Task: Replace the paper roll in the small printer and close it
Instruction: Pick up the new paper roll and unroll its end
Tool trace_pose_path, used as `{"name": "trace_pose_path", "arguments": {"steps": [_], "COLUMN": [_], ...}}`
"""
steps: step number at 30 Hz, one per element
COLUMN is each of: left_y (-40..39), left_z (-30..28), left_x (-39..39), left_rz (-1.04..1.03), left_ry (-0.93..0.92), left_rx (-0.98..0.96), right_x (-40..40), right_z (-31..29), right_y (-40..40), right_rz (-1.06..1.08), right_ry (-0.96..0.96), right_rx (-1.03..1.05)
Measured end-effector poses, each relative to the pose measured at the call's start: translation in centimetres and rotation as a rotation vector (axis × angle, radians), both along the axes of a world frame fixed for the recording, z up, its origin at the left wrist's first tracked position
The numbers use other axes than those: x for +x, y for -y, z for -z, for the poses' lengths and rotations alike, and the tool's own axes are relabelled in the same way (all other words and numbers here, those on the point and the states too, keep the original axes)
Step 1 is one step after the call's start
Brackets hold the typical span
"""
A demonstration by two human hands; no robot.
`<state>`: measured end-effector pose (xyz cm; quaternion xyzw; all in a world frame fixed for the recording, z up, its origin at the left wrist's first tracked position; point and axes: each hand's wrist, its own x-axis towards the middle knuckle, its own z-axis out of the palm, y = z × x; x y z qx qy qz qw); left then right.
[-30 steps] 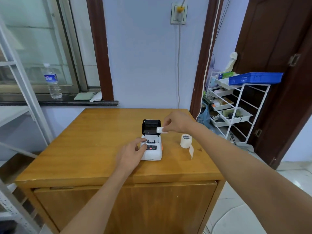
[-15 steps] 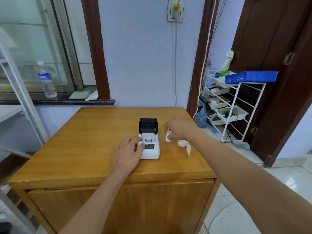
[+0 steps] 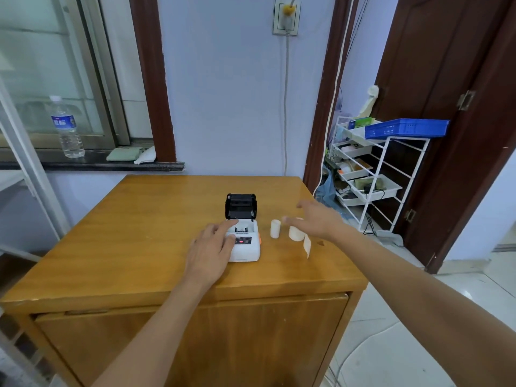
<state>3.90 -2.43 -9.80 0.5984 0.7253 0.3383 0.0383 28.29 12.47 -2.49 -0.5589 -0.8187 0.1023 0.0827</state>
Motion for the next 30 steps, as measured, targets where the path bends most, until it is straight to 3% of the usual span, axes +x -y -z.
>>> {"name": "trace_pose_path", "arguments": {"steps": [3, 10, 13, 17, 21, 30], "left_y": [-0.3, -0.4, -0.5, -0.3, -0.3, 0.0], "left_z": [0.4, 0.5, 0.5, 0.8, 0.4, -0.3], "left_x": [-0.2, -0.3, -0.3, -0.3, -0.2, 0.7], "left_rz": [0.029, 0.039, 0.028, 0.007, -0.002, -0.034], "left_ry": [0.019, 0.034, 0.013, -0.029, -0.029, -0.115], "left_rx": [-0.01, -0.002, -0.011, -0.033, -0.066, -0.074], "right_x": [1.1, 0.5, 0.2, 0.2, -0.6, -6.0], "right_z": [2.4, 4.7, 4.7, 4.2, 2.5, 0.8], "right_y": [0.7, 1.5, 2.1, 4.9, 8.6, 7.4], "right_rz": [0.087, 0.193, 0.183, 0.082, -0.059, -0.271], "right_ry": [-0.059, -0.306, -0.258, -0.321, -0.527, -0.388], "right_rx": [-0.086, 0.046, 0.133, 0.234, 0.041, 0.056]}}
